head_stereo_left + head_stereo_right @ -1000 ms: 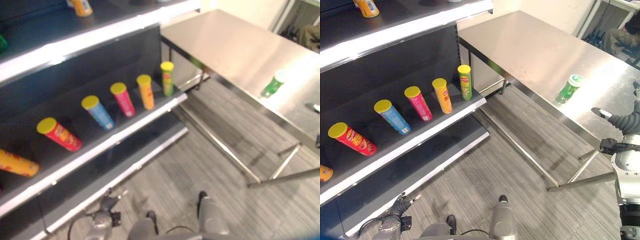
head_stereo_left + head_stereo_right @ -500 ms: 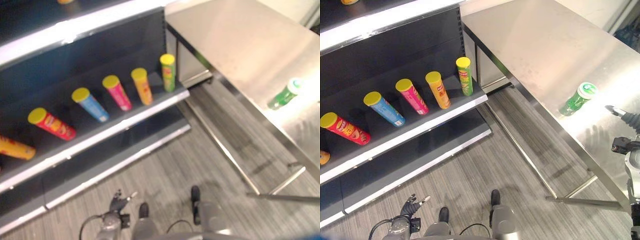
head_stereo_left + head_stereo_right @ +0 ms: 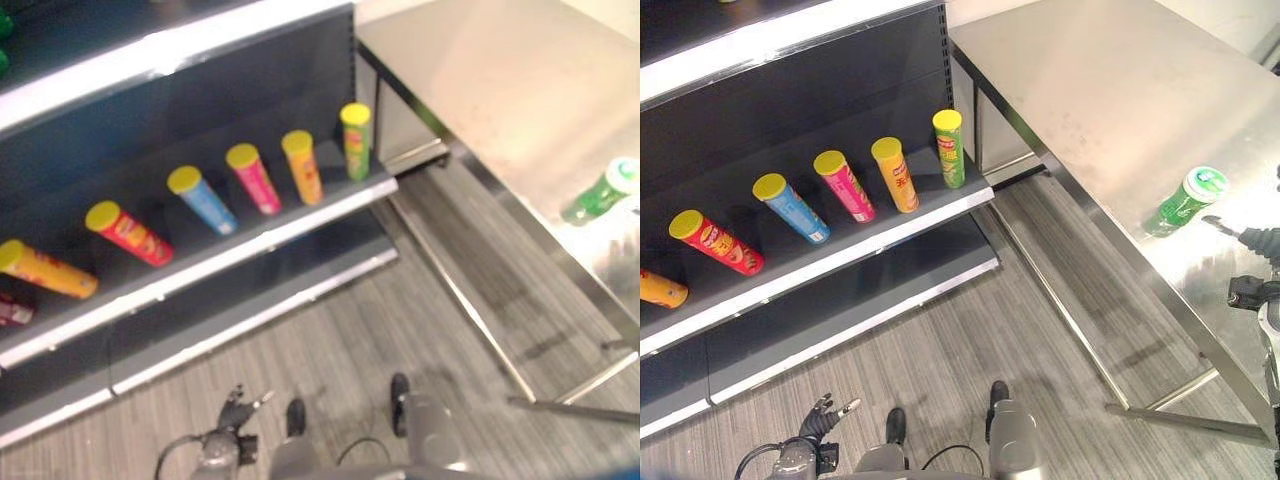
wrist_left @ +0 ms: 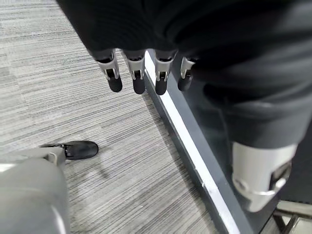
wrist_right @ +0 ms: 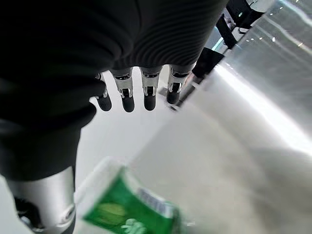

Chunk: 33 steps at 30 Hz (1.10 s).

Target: Put the goods on the table back onto the shelves and tidy them up.

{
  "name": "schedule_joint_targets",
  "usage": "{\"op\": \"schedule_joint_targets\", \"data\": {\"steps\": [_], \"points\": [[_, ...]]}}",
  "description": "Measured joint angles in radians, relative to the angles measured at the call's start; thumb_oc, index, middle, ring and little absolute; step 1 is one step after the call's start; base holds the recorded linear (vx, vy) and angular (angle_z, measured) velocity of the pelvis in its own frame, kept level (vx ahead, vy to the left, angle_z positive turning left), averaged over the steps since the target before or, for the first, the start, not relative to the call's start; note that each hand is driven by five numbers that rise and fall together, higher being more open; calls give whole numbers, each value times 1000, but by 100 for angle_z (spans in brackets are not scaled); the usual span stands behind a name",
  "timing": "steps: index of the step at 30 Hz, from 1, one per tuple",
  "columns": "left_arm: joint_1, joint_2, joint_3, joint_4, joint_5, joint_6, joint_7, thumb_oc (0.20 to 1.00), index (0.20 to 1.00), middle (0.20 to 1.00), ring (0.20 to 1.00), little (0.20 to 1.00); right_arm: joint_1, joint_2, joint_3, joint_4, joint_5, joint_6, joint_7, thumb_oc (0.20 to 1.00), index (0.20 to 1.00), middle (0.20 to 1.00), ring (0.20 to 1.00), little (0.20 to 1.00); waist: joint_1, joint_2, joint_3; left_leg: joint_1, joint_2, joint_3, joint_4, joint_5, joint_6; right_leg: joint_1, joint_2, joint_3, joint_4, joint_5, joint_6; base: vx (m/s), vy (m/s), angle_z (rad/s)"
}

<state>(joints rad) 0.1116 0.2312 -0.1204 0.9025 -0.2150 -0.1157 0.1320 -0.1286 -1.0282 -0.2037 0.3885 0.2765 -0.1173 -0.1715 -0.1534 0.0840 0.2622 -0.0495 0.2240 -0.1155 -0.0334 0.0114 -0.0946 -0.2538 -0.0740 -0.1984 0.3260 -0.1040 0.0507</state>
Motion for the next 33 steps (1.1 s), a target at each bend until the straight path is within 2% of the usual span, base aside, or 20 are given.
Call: {"op": "schedule_joint_targets", "data": {"steps": [3, 8, 14, 15, 18, 19, 20, 27, 33], "points": [[0, 1, 0, -2, 0, -5, 0, 1000, 1000, 1000, 1000, 1000, -41, -22, 52, 51, 0, 2, 10, 1000, 1000, 1000, 1000, 1000, 0, 5, -4, -1, -5, 1, 1, 17, -27, -15, -4, 2, 23, -12, 8, 0, 0, 0], [0, 4, 0, -1, 0, -12, 0, 1000, 1000, 1000, 1000, 1000, -148, -22, 128, 136, 0, 3, 11, 1000, 1000, 1000, 1000, 1000, 17, 16, -9, -3, -7, 14, 2, 34, -52, -25, -7, 7, 30, -16, 10, 3, -3, -1], [5, 12, 0, -1, 0, -18, 1, 1000, 1000, 1000, 1000, 1000, -231, -22, 168, 196, -1, 5, 9, 1000, 1000, 1000, 1000, 1000, 31, 27, -12, -16, -11, 14, 1, 34, -51, -44, -17, 3, 62, -29, 8, 10, 0, 3], [7, 12, -2, -1, 0, -18, 1, 1000, 1000, 1000, 1000, 1000, -242, -22, 171, 197, -1, 5, 5, 1000, 1000, 1000, 1000, 1000, 31, 30, -12, -21, -12, 14, -1, 26, -39, -51, -19, 3, 65, -33, 3, 12, 3, 3], [9, 12, -9, -1, -1, -18, 1, 1000, 1000, 1000, 1000, 1000, -262, -22, 200, 214, -1, 6, 2, 1000, 1000, 1000, 1000, 1000, 32, 37, -12, -21, -13, 14, -1, 26, -39, -53, -19, 3, 67, -33, 3, 0, 0, 0], [9, 12, -9, -1, -1, -19, 1, 1000, 1000, 1000, 1000, 1000, -269, -22, 210, 216, -1, 6, 1, 736, 736, 736, 736, 736, 32, 40, -10, -23, -14, 14, -1, 26, -38, -53, -20, 4, 68, -34, 4, 0, 0, 0], [9, 12, -9, -1, -1, -20, 1, 1000, 1000, 1000, 1000, 1000, -274, -22, 216, 222, -1, 6, 1, 200, 200, 200, 200, 200, 31, 41, -10, -24, -14, 14, -1, 26, -38, -55, -20, 4, 68, -33, 4, 0, 0, 0], [8, 12, -9, -1, -1, -24, 4, 1000, 1000, 1000, 1000, 1000, -323, -40, 236, 251, -4, 22, -17, 200, 200, 200, 200, 200, 28, 41, -10, -34, -15, 14, 1, 39, -56, -69, -20, 3, 68, -33, 8, 0, 0, 0], [6, 11, -5, 0, -1, -25, 14, 1000, 1000, 1000, 1000, 1000, -281, -43, 218, 104, -82, 17, -33, 200, 200, 200, 200, 200, 25, 38, -7, -34, -15, 15, 0, 42, -61, -67, -21, 2, 65, -34, 9, 0, 0, 0]]}}
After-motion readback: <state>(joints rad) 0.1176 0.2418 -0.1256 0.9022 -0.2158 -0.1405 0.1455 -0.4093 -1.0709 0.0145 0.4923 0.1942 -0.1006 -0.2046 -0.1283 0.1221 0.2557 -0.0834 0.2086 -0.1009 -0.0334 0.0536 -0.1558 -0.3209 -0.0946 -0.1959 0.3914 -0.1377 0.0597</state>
